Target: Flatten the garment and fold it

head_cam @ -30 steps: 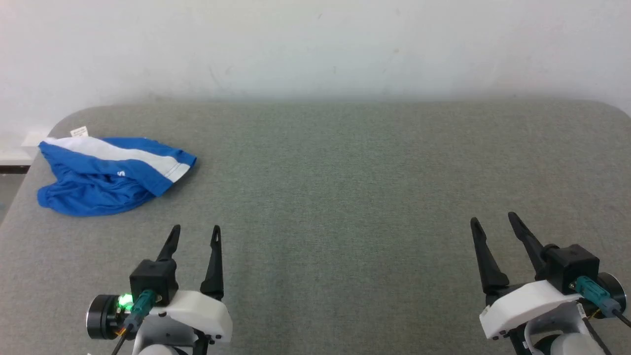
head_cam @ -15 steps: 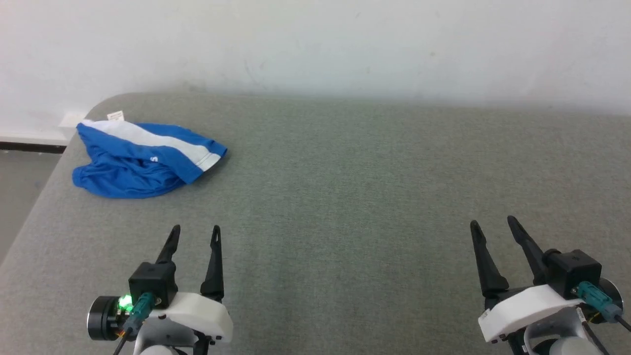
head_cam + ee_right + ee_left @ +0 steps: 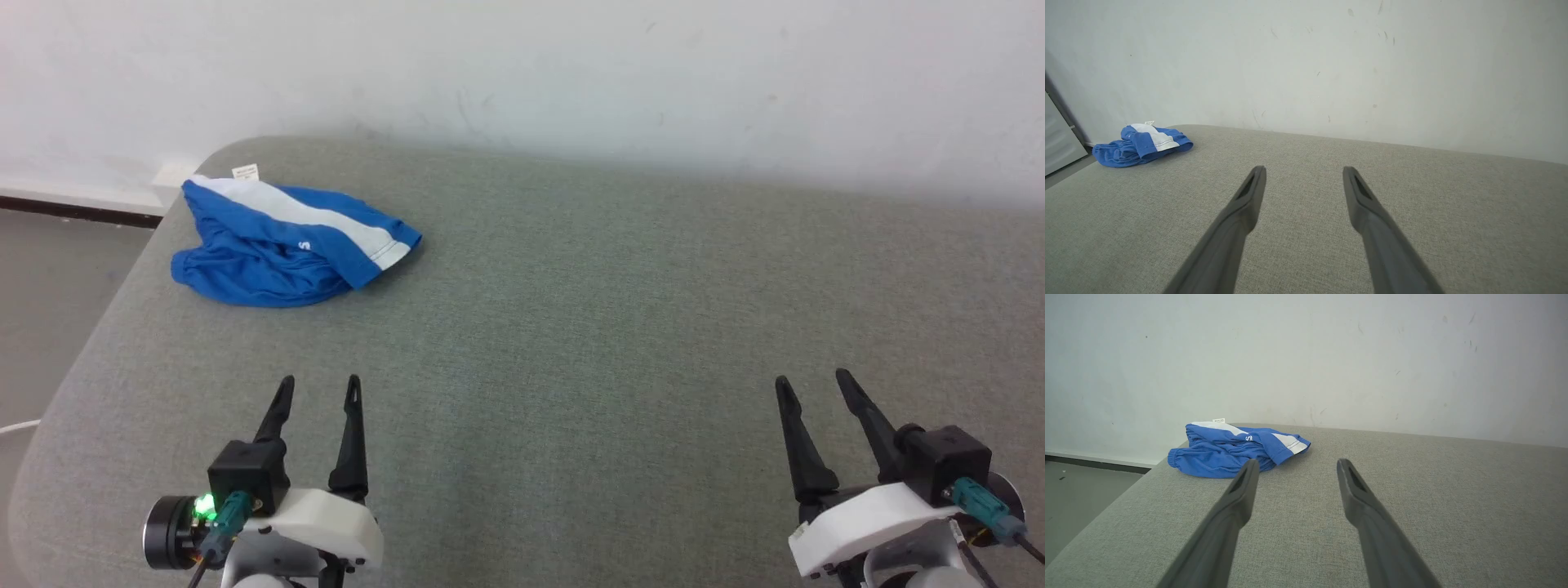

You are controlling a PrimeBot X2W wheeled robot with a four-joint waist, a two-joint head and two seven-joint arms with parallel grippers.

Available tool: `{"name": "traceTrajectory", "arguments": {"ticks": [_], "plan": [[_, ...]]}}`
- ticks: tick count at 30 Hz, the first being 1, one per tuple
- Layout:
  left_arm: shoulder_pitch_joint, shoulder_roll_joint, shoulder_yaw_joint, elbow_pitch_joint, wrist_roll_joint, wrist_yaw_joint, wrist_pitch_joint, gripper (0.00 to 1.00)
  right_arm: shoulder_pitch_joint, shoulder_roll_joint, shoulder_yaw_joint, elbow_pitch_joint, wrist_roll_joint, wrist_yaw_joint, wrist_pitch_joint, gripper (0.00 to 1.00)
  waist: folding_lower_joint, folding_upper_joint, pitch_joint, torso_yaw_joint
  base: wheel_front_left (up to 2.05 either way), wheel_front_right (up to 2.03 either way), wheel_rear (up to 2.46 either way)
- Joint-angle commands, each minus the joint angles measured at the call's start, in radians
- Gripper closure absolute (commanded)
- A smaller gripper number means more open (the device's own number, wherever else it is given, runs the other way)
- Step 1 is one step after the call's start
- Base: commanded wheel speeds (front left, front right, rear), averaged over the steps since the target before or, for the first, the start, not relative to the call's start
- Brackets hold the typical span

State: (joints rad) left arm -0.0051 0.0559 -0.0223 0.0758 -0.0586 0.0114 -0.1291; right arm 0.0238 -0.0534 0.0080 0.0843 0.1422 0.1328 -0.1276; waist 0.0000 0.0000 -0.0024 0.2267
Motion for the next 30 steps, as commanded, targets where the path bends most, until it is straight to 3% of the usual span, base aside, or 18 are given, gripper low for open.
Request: {"name": "traceTrajectory", "arguments": {"ticks": [1,30], "plan": [[0.009,-0.003,0.002,0.004,-0.008,0.008,-0.009,0.0,0.011,0.002,0.003,0.006,0.009,-0.001,-0.011,0.0,0.0,0.0,-0.001,0.008,0.0,0.0,0.0],[0.013,-0.004,0.005,0.048,-0.042,0.024,-0.07,0.0,0.024,0.002,0.011,0.063,0.054,-0.002,-0.072,0.0,0.0,0.0,0.0,0.124,0.0,0.0,0.0]]}}
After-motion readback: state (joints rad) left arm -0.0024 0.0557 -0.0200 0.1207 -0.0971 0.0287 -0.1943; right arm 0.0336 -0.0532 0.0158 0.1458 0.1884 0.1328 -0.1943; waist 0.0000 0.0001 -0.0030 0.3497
